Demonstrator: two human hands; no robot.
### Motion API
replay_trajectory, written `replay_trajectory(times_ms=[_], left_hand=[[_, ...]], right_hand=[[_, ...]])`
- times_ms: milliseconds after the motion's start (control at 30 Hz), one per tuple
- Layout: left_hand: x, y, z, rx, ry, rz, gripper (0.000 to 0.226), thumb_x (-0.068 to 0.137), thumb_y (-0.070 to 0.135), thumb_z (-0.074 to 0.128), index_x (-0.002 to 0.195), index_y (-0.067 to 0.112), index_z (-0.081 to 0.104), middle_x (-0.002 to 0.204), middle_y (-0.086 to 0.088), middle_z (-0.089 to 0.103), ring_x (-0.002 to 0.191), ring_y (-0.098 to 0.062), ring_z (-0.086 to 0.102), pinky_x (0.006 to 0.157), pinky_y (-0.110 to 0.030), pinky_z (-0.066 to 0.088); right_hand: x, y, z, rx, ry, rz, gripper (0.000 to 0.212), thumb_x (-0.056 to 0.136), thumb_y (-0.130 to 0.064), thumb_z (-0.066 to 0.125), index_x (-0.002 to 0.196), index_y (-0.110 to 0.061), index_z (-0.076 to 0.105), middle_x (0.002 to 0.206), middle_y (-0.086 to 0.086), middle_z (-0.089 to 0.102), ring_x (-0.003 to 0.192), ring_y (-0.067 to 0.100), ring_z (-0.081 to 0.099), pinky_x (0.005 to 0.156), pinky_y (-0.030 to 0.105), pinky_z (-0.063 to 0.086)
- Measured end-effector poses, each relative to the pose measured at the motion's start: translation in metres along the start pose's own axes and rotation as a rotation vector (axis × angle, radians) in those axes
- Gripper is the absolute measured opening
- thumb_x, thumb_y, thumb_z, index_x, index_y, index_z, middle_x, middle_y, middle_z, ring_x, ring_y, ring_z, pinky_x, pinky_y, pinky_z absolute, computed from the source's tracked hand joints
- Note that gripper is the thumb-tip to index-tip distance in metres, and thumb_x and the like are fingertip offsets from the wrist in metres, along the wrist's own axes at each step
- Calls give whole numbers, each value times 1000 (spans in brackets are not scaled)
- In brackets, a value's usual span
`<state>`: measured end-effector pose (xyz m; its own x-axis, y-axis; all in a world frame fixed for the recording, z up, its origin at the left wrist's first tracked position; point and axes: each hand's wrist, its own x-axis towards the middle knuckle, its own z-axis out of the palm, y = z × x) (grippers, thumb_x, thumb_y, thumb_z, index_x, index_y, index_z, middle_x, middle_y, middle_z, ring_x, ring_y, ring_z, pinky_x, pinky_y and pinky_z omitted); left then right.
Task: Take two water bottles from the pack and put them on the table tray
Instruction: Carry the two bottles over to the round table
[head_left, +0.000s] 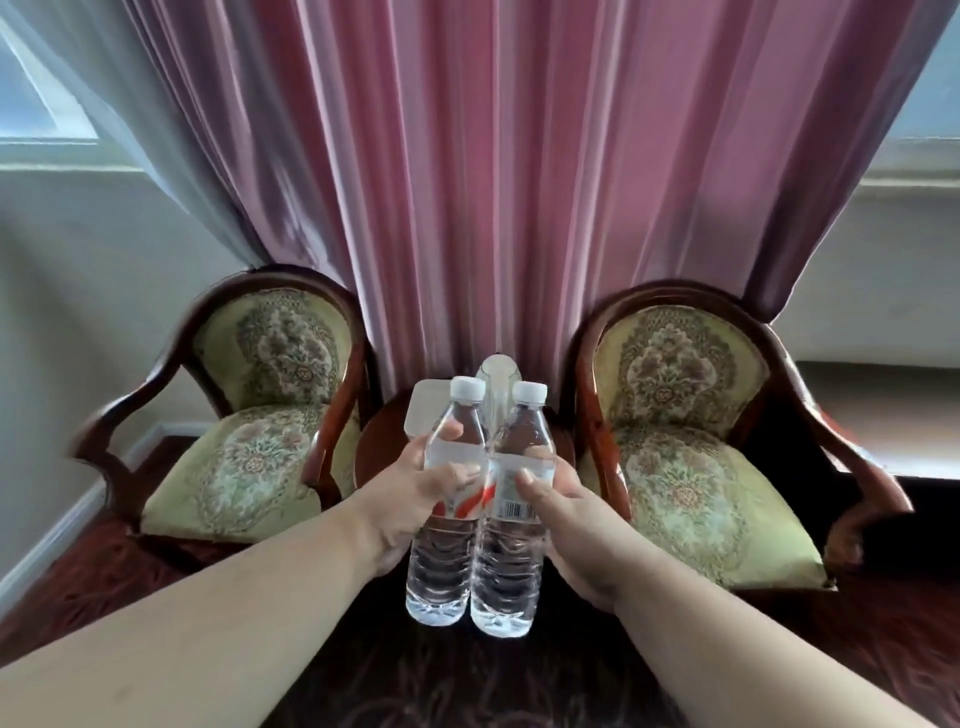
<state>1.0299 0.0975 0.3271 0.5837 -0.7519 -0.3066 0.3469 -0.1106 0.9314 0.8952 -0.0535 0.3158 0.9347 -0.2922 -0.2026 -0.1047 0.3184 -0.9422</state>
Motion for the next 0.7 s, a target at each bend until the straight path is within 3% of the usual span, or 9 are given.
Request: replay_trajectory(times_ms=[100,200,333,500,567,633,700], left_hand=[[40,21,-14,46,16,-10,94,65,32,85,148,24,43,131,-21,70,117,-39,69,105,-58,48],[81,41,-33,115,19,-18,78,77,25,80,147,22,46,133,-20,69,121,-38,67,108,-58,46],[142,65,-78,263,58,-35,50,86,7,80,129,21,59,114,-10,77,104,-25,75,86,-35,61],[235,86,-140,462,52,16,59,78,14,89,129,26,63,113,-2,78,103,-14,75,90,-30,57],[275,95,-163,497,25,38,58,75,20,91,125,32,66,107,8,80,96,-1,74,79,-15,55],[317,98,-187,527,-3,49,52,72,24,93,114,42,67,99,24,78,89,10,71,69,-5,50],[355,95,-208,571,-10,46,49,71,28,93,107,45,64,93,29,77,88,14,69,70,-3,48]], right_hand=[[53,-17,-15,-19,-85,32,56,93,-37,65,141,-23,39,131,4,68,120,24,64,104,54,47],[107,-33,-23,-51,-109,89,50,97,-29,60,141,-19,38,133,8,66,121,25,63,108,57,41],[184,-45,-28,-124,-94,116,49,98,-20,60,141,-13,38,134,14,64,123,31,61,110,58,39],[283,-48,-23,-215,-53,87,55,95,-1,61,143,-10,36,134,23,61,123,36,60,107,58,42],[324,-46,-24,-228,-3,83,51,93,-1,64,136,-19,43,128,14,65,115,25,67,97,45,54],[365,-44,-28,-256,16,64,38,91,-6,68,115,-34,57,115,-7,70,100,4,71,80,24,60],[405,-39,-32,-324,44,68,38,88,-8,72,106,-38,58,108,-12,70,95,-3,70,86,25,58]])
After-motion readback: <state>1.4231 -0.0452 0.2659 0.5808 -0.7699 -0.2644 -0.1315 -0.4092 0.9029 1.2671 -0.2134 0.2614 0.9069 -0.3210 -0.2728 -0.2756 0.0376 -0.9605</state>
